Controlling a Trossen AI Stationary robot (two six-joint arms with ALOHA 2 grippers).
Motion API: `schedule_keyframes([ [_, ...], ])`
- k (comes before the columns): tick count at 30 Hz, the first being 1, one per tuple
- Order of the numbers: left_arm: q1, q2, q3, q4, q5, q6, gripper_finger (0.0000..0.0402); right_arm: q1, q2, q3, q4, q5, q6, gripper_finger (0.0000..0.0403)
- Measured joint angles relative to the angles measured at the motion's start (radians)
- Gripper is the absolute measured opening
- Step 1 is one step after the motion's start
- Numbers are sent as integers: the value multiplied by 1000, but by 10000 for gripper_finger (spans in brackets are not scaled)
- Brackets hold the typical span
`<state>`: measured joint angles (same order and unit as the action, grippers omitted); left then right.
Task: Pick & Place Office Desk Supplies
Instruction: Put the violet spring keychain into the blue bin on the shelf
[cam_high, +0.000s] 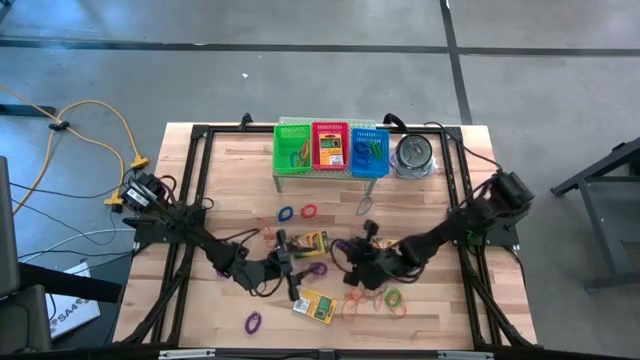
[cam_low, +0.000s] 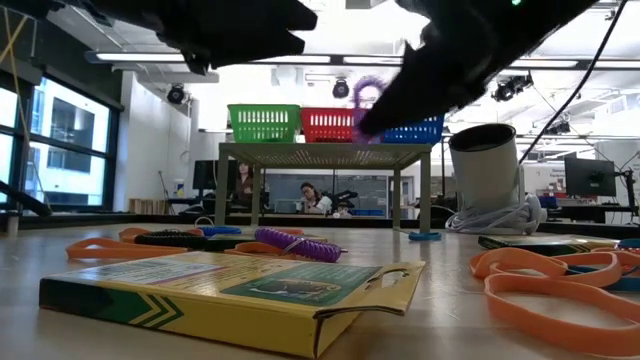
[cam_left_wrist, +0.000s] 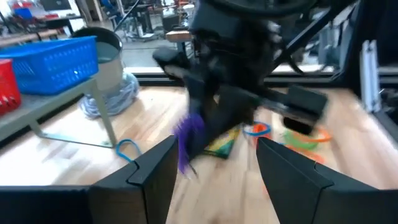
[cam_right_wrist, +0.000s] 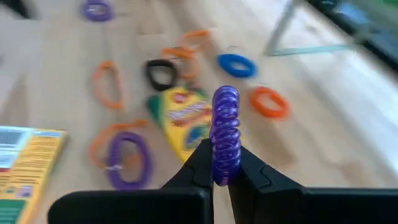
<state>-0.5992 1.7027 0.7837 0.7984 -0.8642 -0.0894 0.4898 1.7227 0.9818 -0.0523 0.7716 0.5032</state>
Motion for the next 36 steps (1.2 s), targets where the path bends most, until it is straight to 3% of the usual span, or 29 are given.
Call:
schedule_keyframes([
  [6, 1, 0, 0, -31, 16, -13, 213, 27, -227, 39, -310, 106, 121, 12],
  [9, 10, -28, 0, -91, 87, -42, 213, 11, -348, 64, -389, 101, 95, 12],
  [13, 55, -136, 0, -291, 239, -221, 213, -44, -482, 123, -458, 82, 58, 12],
  [16, 88, -203, 0, -426, 291, -296, 213, -124, -531, 194, -557, -20, 70, 10],
  [21, 106, -247, 0, -506, 334, -348, 213, -341, -508, 324, -802, -179, 96, 10],
  [27, 105, -233, -1, -521, 341, -331, 213, -609, -405, 450, -936, -379, 79, 10],
  [36, 96, -234, -1, -571, 459, -337, 213, -822, -186, 572, -988, -553, 45, 11],
])
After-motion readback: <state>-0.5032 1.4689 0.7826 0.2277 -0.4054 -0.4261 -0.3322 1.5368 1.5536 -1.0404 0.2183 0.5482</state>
